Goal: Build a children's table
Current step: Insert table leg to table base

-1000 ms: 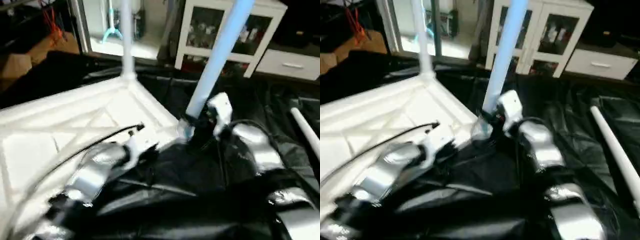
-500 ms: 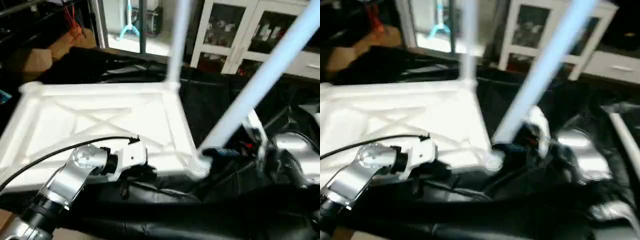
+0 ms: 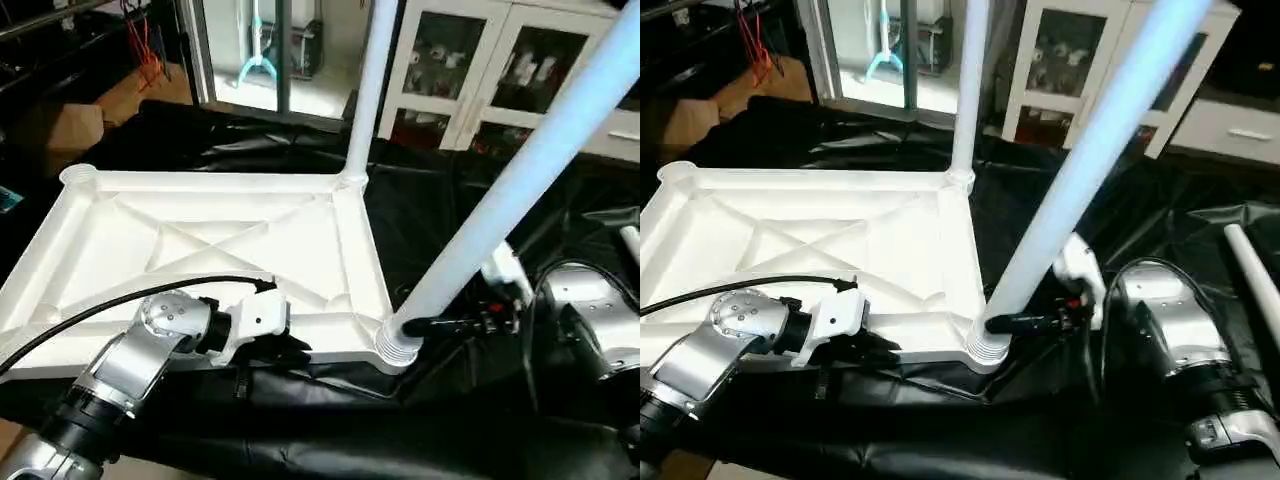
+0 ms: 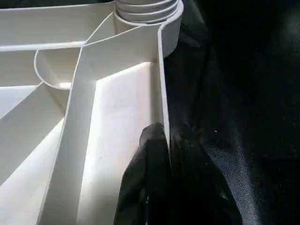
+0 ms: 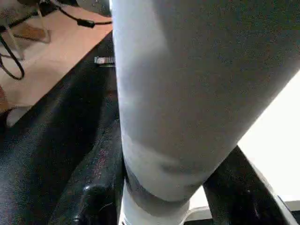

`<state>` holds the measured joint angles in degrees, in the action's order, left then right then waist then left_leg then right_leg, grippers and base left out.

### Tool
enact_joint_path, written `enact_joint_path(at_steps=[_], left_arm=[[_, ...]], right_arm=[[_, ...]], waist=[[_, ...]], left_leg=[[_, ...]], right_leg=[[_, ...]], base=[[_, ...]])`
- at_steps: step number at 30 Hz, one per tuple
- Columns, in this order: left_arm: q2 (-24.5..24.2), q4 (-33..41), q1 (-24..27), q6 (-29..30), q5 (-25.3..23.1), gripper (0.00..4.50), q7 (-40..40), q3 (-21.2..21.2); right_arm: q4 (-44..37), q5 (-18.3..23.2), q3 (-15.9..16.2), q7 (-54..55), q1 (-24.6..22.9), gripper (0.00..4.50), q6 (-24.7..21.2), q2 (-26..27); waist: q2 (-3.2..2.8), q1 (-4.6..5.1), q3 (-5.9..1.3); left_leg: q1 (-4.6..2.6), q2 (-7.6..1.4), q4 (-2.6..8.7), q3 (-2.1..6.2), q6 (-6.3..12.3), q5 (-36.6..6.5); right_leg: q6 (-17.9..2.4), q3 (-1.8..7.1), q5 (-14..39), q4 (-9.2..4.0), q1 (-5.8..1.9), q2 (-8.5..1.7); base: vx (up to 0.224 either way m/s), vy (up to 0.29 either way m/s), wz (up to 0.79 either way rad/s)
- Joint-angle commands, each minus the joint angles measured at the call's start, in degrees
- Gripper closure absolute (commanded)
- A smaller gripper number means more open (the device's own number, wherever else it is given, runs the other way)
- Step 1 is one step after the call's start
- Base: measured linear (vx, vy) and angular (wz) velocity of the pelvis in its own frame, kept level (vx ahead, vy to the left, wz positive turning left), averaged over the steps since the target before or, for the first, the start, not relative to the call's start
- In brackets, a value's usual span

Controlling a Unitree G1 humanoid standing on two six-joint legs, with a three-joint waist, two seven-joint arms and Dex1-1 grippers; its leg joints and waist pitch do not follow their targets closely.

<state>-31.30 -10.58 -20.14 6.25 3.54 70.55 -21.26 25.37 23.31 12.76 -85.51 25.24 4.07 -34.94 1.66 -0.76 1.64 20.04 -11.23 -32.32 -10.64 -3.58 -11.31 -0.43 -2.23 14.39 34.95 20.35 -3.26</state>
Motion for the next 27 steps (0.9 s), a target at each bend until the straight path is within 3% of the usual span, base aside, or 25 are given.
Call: enact_joint_path(at_steps=[1,5,16,19,21,23,24,26,27], left_arm=[[-0.6,0.9,-0.6,-1.6,1.9,4.50,0.9,2.3],[-0.6,1.1,-0.4,-1.5,1.9,4.50,0.6,2.4],[-0.4,1.3,-0.7,0.9,1.9,4.50,0.1,1.9],[-0.5,1.0,-2.0,6.4,-2.1,4.50,-4.0,0.9],[2.3,1.1,-3.1,14.3,-2.4,4.50,-9.7,2.4],[4.1,1.4,-3.7,17.7,-1.7,4.50,-12.2,3.4],[5.6,1.6,-4.4,20.2,-1.5,4.50,-14.0,4.0],[9.7,1.5,-6.5,26.8,-0.9,4.50,-19.6,6.1],[11.4,2.0,-7.5,30.8,-0.6,4.50,-21.5,6.9]], right_arm=[[7.4,-15.1,7.0,2.7,-5.4,2.66,-0.6,-2.5],[7.6,-14.9,6.9,4.0,-6.5,2.66,0.1,-2.0],[8.8,-15.0,7.9,6.5,-7.5,2.66,2.1,-1.2],[11.7,-16.7,6.8,13.5,-5.5,2.66,2.9,0.8],[14.9,-17.7,5.9,20.3,-3.1,2.66,1.1,2.8],[16.4,-17.4,5.3,23.6,-2.0,2.66,-1.1,4.1],[17.6,-16.8,4.6,26.5,-1.1,2.66,-2.8,5.4],[20.1,-15.3,3.4,32.8,0.9,2.66,-7.7,8.5],[21.9,-14.4,2.4,36.3,2.1,2.66,-11.1,10.3]], waist=[[-0.28,0.31,-0.77],[-0.23,0.73,-0.96],[-0.33,0.95,-0.99],[-0.43,1.20,-0.57],[-0.33,1.94,-0.42],[-0.26,2.49,-0.51],[0.06,2.41,-0.61],[-0.03,2.90,-0.65],[-0.12,3.00,-0.87]], left_leg=[[-0.53,-2.91,3.98,1.00,1.51,-17.0],[-0.40,-2.90,4.01,1.06,1.84,-16.4],[-0.36,-2.86,4.06,1.09,1.73,-17.2],[-0.82,-2.88,4.28,1.27,-0.30,-21.8],[-0.93,-2.63,4.36,1.79,-2.16,-25.4],[-0.83,-2.49,4.28,1.92,-2.55,-25.4],[-0.81,-2.45,4.21,1.94,-2.35,-25.1],[-0.15,-2.31,4.42,2.22,-2.22,-23.6],[-0.37,-2.27,4.21,2.14,-2.26,-22.7]], right_leg=[[-12.4,2.75,13.9,-5.41,-0.31,-4.28],[-12.8,2.68,11.3,-5.21,-0.39,-4.13],[-12.7,2.66,12.0,-5.35,-0.34,-4.12],[-11.3,2.71,19.3,-5.93,0.44,-4.24],[-9.8,2.63,24.4,-6.13,0.54,-4.28],[-9.8,2.62,24.3,-6.17,0.60,-4.22],[-9.7,2.58,24.3,-6.28,0.55,-4.25],[-10.0,2.45,22.6,-5.95,0.11,-4.14],[-10.5,2.57,20.6,-5.78,0.23,-4.04]], base=[[0.000,0.000,0.00],[0.000,0.000,0.00],[0.000,0.000,0.00],[0.000,0.000,0.00],[0.000,0.000,0.00],[0.000,0.000,0.00],[0.000,0.000,0.00],[0.000,0.000,0.00],[0.000,0.000,0.00]])
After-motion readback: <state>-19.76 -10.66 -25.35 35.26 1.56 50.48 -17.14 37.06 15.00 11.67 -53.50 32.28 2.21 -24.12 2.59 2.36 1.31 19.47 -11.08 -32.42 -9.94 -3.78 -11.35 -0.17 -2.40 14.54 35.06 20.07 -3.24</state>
